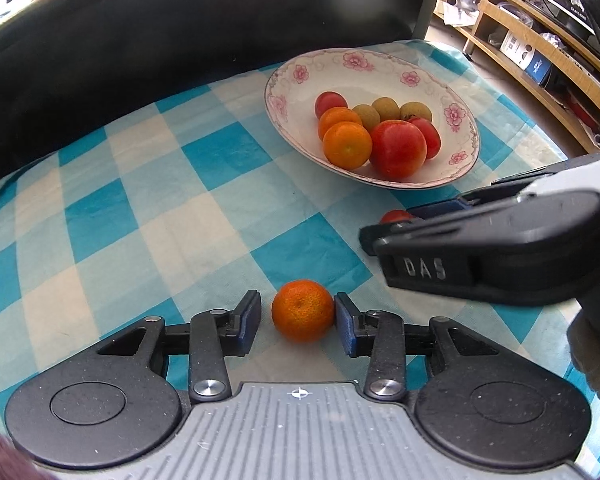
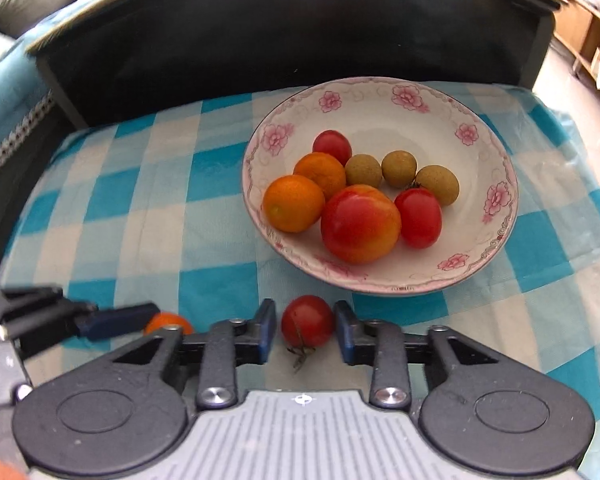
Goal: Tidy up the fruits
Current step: 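Close the right tool on the cherry tomato while the left tool grasps the tangerine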
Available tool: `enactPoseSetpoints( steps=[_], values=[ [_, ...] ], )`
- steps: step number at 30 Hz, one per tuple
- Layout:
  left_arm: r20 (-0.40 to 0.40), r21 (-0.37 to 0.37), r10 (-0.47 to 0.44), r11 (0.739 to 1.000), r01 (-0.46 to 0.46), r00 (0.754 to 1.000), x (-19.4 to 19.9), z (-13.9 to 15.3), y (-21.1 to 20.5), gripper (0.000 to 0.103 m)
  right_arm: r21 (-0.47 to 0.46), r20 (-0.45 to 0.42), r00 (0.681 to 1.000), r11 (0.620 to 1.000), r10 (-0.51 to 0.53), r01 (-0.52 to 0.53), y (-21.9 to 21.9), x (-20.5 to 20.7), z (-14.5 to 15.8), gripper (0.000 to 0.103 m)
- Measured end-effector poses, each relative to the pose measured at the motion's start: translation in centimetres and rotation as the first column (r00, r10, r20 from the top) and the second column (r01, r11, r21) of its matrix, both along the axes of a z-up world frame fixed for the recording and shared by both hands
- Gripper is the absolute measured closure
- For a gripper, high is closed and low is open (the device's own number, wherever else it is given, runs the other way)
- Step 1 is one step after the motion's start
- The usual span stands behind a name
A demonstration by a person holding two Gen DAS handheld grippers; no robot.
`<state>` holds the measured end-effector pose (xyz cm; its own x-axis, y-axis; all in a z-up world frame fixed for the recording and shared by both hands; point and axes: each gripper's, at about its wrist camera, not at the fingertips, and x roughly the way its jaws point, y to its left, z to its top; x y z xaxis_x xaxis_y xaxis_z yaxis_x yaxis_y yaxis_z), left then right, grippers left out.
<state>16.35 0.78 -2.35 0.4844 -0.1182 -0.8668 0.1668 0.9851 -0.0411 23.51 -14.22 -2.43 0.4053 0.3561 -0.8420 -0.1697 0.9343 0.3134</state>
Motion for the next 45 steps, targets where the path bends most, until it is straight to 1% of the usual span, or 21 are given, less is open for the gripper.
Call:
enactPoseSetpoints(
  steps=[2,3,6,11,15,20,21,24,25,30,33,35,37,38,41,45],
  values=[
    [0.004,0.002,-0.004,1.0,0.004,1.0,0.0,0.0,-0.1,0.061,0.009,-0.001,1.0,1.0,0.015,-0.015,-0.3,-0.5,0.0,0.071],
    [0.005,0.007,-0.007,1.0,0.007,1.0,-0.1,0.1,-0.2,0.062,0.007,-0.002,1.0,1.0,0.019,-0.019,-0.5,-0.8,0.0,0.071],
    [0.007,0.012,-0.013,1.0,0.013,1.0,-0.4,0.1,-0.3,0.062,-0.016,0.0,1.0,1.0,0.024,-0.024,-1.0,-1.6,0.0,0.071],
    [0.002,0.007,-0.021,1.0,0.021,1.0,-1.2,0.1,-0.5,0.062,-0.011,-0.001,0.999,0.999,0.046,-0.046,-1.8,-3.1,0.6,0.071],
    [0.012,0.03,-0.038,0.999,0.038,0.999,-2.1,-0.1,-0.8,0.062,-0.042,-0.015,0.998,0.997,0.064,-0.065,-2.4,-5.0,0.2,0.071],
    [0.028,0.051,-0.045,0.998,0.043,0.999,-2.4,-0.2,-1.3,0.059,-0.041,-0.009,0.999,0.998,0.047,-0.047,-3.1,-6.3,-0.2,0.071],
    [0.032,0.054,-0.047,0.997,0.046,0.998,-2.4,-0.2,-1.4,0.058,-0.042,-0.007,0.999,0.998,0.044,-0.044,-3.2,-6.4,-0.2,0.071],
    [0.038,0.057,-0.045,0.997,0.043,0.998,-2.4,-0.3,-1.4,0.047,-0.046,0.001,0.999,0.998,0.035,-0.035,-3.2,-6.2,0.0,0.07],
    [0.04,0.058,-0.047,0.997,0.045,0.998,-2.4,-0.3,-1.5,0.046,-0.041,0.002,0.999,0.999,0.034,-0.034,-3.2,-6.1,0.1,0.07],
    [0.043,0.058,-0.045,0.997,0.043,0.998,-2.2,-0.3,-1.5,0.045,-0.045,0.006,0.999,0.998,0.041,-0.041,-2.8,-5.9,0.0,0.07],
    [0.044,0.062,-0.042,0.997,0.039,0.998,-2.1,-0.4,-1.5,0.047,-0.052,0.011,0.999,0.998,0.046,-0.046,-2.8,-6.0,-0.1,0.07],
    [0.046,0.064,-0.043,0.997,0.04,0.998,-2.1,-0.3,-1.6,0.052,-0.05,0.007,0.999,0.997,0.051,-0.051,-2.8,-6.1,-0.1,0.071],
    [0.04,0.048,-0.043,0.998,0.041,0.998,-2.1,-0.2,-1.6,0.061,-0.054,0.007,0.999,0.997,0.05,-0.05,-2.6,-6.2,-0.1,0.071],
    [0.04,0.052,-0.046,0.998,0.044,0.998,-2.2,-0.2,-1.7,0.062,-0.055,0.007,0.998,0.997,0.055,-0.055,-2.5,-6.3,-0.1,0.071],
    [0.038,0.059,-0.056,0.997,0.054,0.998,-2.4,-0.2,-1.9,0.063,-0.051,0.007,0.998,0.997,0.062,-0.061,-2.4,-6.5,0.0,0.072],
    [0.036,0.051,-0.057,0.997,0.055,0.998,-2.5,0.0,-2.0,0.063,-0.039,0.019,0.999,0.998,0.045,-0.044,-3.0,-6.6,0.5,0.072]
  ],
)
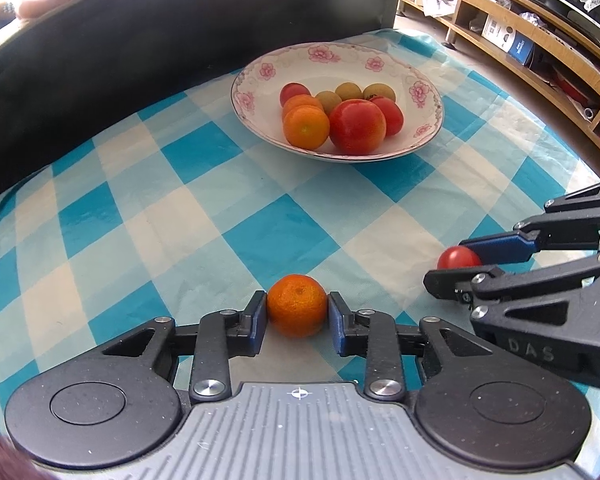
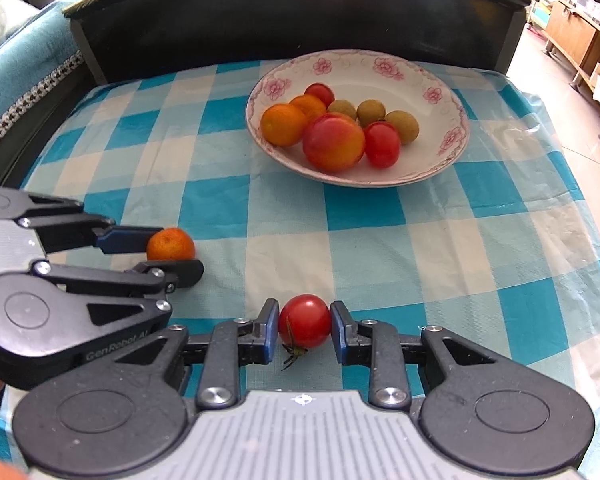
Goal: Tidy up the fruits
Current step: 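Close the right tool on the cherry tomato while the left tool grasps the tangerine, then carry the held cherry tomato and tangerine over the white floral bowl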
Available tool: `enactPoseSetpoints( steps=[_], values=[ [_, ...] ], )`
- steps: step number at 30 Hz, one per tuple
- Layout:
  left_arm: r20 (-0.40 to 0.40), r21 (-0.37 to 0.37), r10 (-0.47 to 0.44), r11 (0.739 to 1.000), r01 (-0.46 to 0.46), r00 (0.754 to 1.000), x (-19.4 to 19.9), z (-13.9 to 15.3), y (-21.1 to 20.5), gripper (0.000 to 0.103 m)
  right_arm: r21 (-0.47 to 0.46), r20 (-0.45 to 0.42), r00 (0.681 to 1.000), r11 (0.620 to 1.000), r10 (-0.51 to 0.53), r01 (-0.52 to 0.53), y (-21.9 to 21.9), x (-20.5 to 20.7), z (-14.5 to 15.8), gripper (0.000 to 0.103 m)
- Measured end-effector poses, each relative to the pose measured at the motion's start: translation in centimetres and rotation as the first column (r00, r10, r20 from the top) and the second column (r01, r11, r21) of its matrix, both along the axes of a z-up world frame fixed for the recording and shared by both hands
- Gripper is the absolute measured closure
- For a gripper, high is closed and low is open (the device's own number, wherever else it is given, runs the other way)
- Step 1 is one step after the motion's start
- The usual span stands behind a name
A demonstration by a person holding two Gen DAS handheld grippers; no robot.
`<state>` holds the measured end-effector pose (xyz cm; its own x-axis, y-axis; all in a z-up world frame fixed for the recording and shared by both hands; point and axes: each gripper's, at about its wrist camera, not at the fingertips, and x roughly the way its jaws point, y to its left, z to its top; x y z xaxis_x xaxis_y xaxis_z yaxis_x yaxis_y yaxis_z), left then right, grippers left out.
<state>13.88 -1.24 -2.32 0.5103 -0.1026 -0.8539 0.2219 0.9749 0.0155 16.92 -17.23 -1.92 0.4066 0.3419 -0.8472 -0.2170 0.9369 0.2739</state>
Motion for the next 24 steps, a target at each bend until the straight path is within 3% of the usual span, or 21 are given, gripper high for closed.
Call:
enactPoseSetpoints(
  steps=[24],
  values=[
    [0.09,-0.06,0.011,0.998,-0.005,0.996,4.1,4.1,-1.4,0.064,0.074,0.079,0.988,0.989,-0.132,0.126,-3.4,3.5,3.1,0.072]
  ],
)
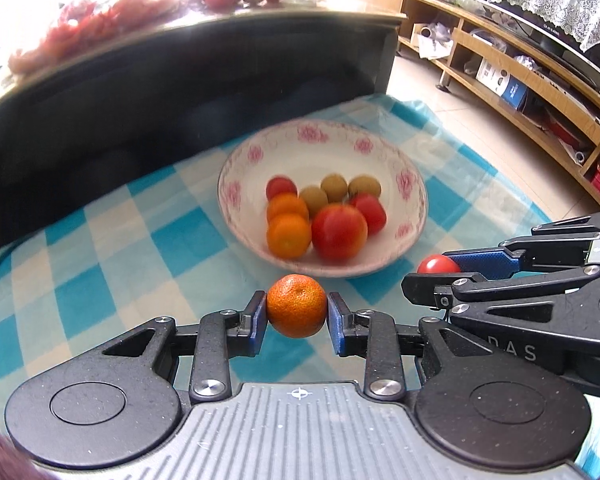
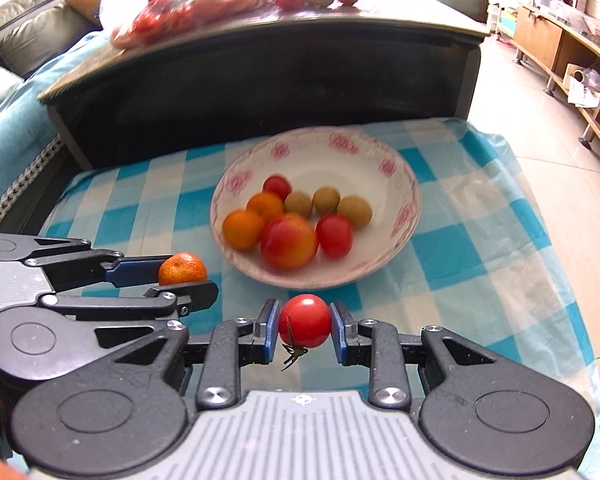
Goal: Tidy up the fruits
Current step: 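Carry the held cherry tomato and tangerine over the white floral bowl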
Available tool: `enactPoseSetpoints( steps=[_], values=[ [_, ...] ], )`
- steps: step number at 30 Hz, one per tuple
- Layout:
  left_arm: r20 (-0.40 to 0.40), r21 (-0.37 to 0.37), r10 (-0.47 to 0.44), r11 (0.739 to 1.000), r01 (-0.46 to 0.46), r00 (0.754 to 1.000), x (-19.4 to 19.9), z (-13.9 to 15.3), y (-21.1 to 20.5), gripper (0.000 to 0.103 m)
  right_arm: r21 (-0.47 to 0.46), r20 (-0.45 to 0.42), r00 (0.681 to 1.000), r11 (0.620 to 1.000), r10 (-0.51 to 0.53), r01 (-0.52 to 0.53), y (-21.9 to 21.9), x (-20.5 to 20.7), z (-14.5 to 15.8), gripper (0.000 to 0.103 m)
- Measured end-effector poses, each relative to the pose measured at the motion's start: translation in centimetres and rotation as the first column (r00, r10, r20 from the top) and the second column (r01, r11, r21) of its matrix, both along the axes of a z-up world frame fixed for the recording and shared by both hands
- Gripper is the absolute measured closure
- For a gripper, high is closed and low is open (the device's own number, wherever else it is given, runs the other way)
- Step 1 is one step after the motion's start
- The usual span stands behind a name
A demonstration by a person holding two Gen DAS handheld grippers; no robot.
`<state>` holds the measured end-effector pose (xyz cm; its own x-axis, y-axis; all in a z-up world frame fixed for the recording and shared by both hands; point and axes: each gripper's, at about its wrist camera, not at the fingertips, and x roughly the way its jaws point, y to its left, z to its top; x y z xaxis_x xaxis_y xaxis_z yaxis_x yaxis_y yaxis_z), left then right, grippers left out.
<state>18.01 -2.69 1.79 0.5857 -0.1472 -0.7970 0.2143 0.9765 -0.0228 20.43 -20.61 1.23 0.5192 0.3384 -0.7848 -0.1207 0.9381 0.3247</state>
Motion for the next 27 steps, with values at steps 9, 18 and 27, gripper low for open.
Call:
enactPoseSetpoints(
  steps=[9,18,27],
  values=[
    [0.019,-0.006,0.007,1.0,-0.007,1.0,3.6,0.5,-0.6,0.065,-0.012,0.015,0.999,0.999,-0.031,0.032,-1.3,3.6,0.0,0.072],
    [0.021,-0.001,0.01,1.0,-0.01,1.0,6.5,-0.2,-1.1,0.065,-0.013,0.014,0.998,0.998,-0.059,0.059,-2.0,6.3,-1.0,0.071],
    [0.011,0.0,0.015,1.0,-0.015,1.0,7.5,-0.7,-1.1,0.065,-0.035,0.011,0.998,0.998,-0.057,0.057,-1.8,7.5,-1.6,0.071]
  ],
)
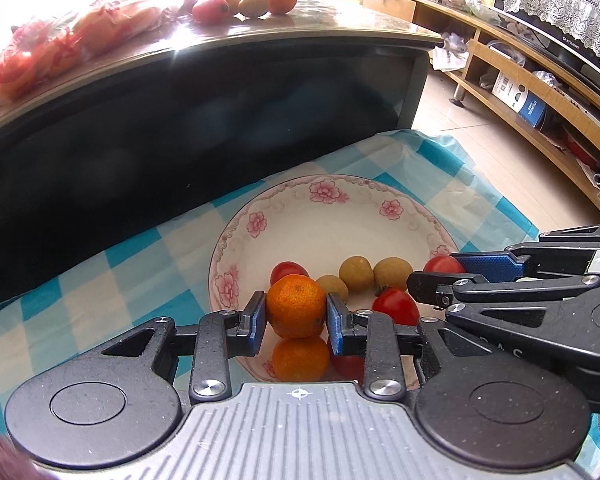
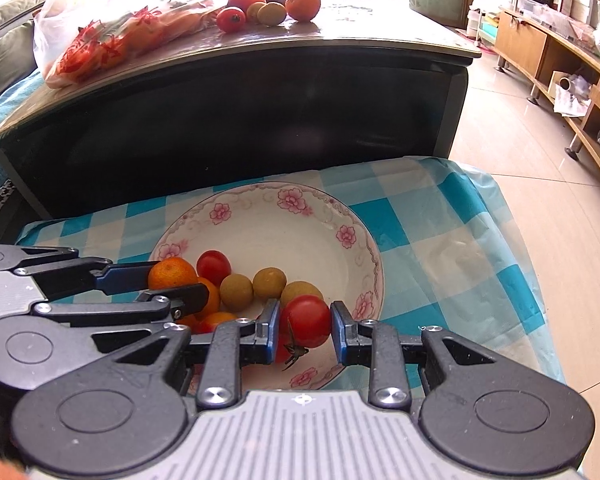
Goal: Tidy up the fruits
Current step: 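Carry the held cherry tomato and tangerine over the white floral bowl, then open both tools to drop the cherry tomato and tangerine into the bowl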
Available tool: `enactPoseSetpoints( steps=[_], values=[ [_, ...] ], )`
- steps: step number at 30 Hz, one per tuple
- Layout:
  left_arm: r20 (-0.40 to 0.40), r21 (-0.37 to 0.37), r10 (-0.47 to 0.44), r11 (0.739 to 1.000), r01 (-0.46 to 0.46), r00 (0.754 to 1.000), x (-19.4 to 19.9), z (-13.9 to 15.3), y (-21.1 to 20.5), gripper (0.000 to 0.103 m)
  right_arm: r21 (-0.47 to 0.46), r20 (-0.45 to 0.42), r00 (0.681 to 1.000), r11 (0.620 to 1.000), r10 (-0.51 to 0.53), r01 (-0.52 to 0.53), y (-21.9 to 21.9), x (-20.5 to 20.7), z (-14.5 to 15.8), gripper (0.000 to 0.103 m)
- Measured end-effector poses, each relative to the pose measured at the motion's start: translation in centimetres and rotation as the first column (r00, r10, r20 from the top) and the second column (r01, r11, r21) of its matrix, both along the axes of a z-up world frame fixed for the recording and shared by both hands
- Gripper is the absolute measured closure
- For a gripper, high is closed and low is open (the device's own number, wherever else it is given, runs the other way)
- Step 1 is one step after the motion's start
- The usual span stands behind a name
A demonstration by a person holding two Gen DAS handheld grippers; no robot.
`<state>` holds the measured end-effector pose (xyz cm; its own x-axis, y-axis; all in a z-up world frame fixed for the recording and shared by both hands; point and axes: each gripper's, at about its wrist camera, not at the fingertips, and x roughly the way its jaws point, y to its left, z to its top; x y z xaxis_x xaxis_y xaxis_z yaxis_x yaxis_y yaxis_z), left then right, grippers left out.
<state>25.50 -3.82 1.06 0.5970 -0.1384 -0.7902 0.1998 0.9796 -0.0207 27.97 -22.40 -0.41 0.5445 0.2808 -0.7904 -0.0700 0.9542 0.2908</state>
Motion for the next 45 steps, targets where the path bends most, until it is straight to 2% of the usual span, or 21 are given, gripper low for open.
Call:
enactPoseSetpoints(
  steps=[24,34,45],
  values=[
    [-0.002,0.019,0.011,1.0,-0.011,1.0,0.8,-0.7,0.0,0.064,-0.002,0.004,1.0,1.0,-0.027,0.027,0.0,1.2,-0.6,0.071],
    [-0.006,0.029,0.029,0.999,-0.029,1.0,0.9,-0.8,0.2,0.053,0.008,-0.003,0.999,0.999,-0.039,0.039,-0.1,1.4,-0.8,0.07],
    [0.002,0.027,0.045,0.999,-0.045,0.999,0.7,-0.5,0.8,0.046,0.029,0.012,0.998,0.998,-0.057,0.056,-0.3,1.5,-0.4,0.07]
  ],
)
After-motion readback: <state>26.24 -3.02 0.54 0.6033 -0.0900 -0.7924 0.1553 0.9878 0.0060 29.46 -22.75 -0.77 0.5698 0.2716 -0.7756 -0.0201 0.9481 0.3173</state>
